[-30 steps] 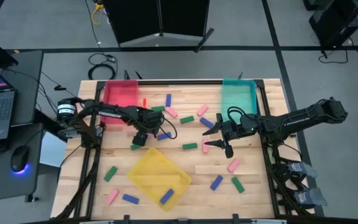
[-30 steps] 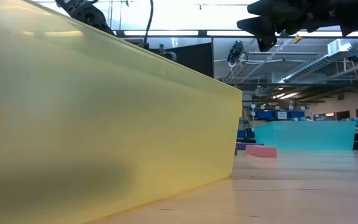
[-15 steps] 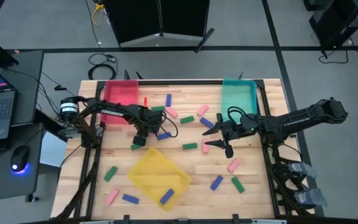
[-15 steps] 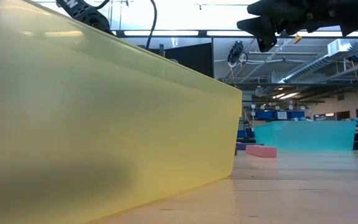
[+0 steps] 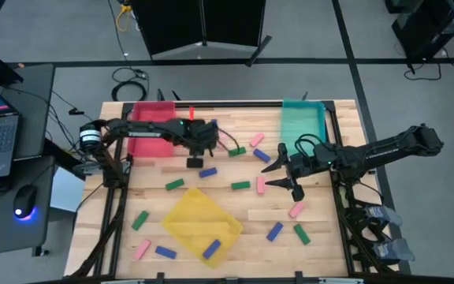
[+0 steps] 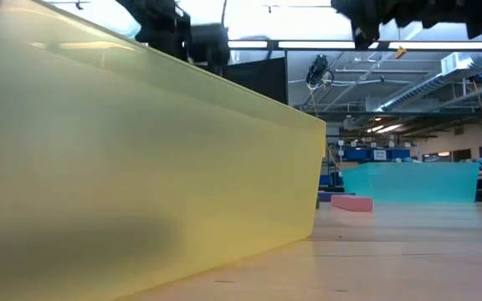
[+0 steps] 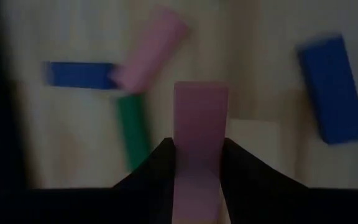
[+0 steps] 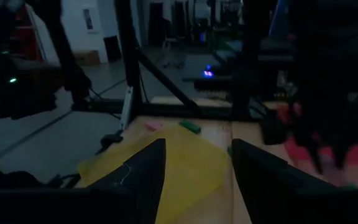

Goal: Sort blocks
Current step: Put the pink block into the red bin, then put the green block into the blue bin

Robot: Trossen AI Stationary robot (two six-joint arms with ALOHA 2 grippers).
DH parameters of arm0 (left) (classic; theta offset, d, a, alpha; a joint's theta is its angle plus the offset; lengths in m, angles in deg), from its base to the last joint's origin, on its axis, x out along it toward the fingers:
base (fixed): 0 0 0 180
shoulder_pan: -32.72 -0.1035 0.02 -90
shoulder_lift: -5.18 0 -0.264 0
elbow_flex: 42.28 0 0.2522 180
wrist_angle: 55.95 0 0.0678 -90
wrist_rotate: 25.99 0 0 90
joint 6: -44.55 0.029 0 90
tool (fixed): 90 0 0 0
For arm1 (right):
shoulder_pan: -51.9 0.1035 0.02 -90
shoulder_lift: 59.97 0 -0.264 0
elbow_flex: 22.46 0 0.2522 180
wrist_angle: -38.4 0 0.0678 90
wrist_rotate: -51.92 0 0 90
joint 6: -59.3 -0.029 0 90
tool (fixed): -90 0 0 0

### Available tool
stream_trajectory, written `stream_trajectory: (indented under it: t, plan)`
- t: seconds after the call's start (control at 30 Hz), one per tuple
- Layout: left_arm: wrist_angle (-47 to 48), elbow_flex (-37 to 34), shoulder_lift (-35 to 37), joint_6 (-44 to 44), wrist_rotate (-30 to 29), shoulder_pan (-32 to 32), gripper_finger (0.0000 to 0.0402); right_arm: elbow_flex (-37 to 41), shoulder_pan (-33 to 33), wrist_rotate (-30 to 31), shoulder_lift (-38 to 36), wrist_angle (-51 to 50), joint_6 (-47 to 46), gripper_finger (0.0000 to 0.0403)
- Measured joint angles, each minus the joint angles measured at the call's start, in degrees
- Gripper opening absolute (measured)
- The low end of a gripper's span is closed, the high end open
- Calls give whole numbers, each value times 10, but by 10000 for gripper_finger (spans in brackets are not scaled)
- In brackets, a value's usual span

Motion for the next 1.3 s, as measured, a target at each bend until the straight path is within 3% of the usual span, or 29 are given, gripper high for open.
stream_trajectory:
  t: [0.17,0.47,0.77,0.9,1.07,1.3]
  plan:
    - [23,4,87,-86,0,-46,100,-1,16,10,-25,-38,12,195]
    - [94,-83,287,-278,-36,-169,100,-1,28,128,36,-34,-9,195]
    - [74,-207,307,-357,-68,-257,102,-35,25,156,163,5,-31,202]
    - [37,-259,305,-354,-64,-295,175,-76,33,157,223,-13,-20,212]
    - [6,-275,306,-335,-4,-304,263,-123,36,157,284,-96,-16,231]
    - [-106,-274,359,-317,81,-250,297,-159,35,165,371,-164,-25,264]
